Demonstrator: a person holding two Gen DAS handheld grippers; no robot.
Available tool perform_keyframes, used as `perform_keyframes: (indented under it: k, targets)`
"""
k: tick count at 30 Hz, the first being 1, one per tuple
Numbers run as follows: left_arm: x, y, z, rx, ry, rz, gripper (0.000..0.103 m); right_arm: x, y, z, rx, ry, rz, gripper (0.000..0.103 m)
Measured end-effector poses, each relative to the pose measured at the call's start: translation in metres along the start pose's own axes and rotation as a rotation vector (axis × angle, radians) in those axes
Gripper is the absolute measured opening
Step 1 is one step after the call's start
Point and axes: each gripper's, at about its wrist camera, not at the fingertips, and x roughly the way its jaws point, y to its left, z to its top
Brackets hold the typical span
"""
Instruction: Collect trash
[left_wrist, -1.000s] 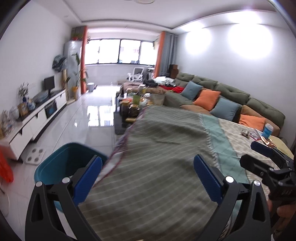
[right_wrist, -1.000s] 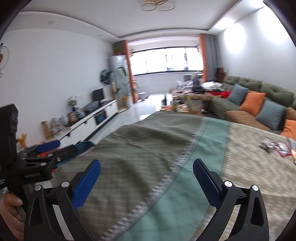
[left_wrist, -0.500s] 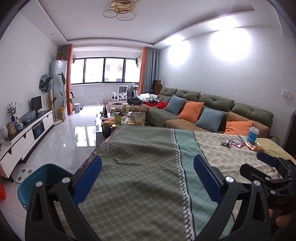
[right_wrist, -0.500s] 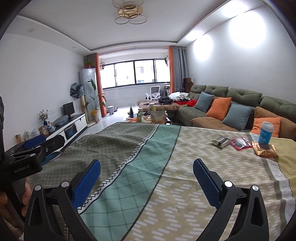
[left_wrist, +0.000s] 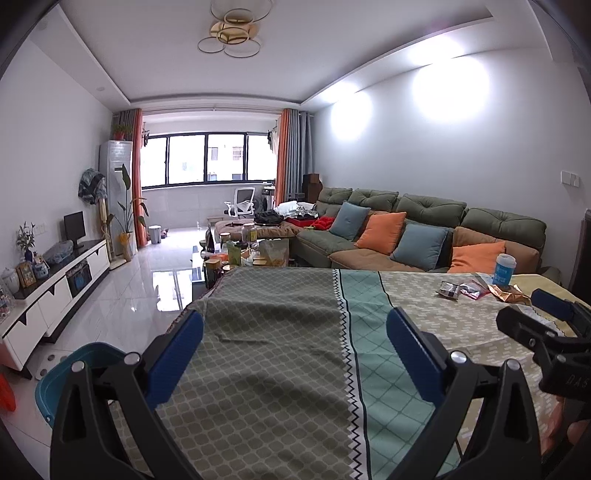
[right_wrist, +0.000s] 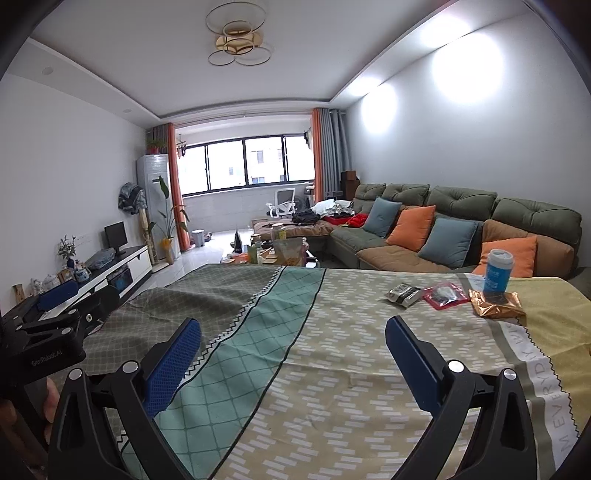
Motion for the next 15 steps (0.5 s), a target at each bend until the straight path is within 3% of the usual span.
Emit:
perform_keyframes:
  k: [15]
  targets:
    - [-0.0008, -0.0100, -0.0038, 0.019, -0.028, -0.017, 0.100, -0.0078, -0.0049, 0.0028, 0.001, -0.033, -0.042, 0.099]
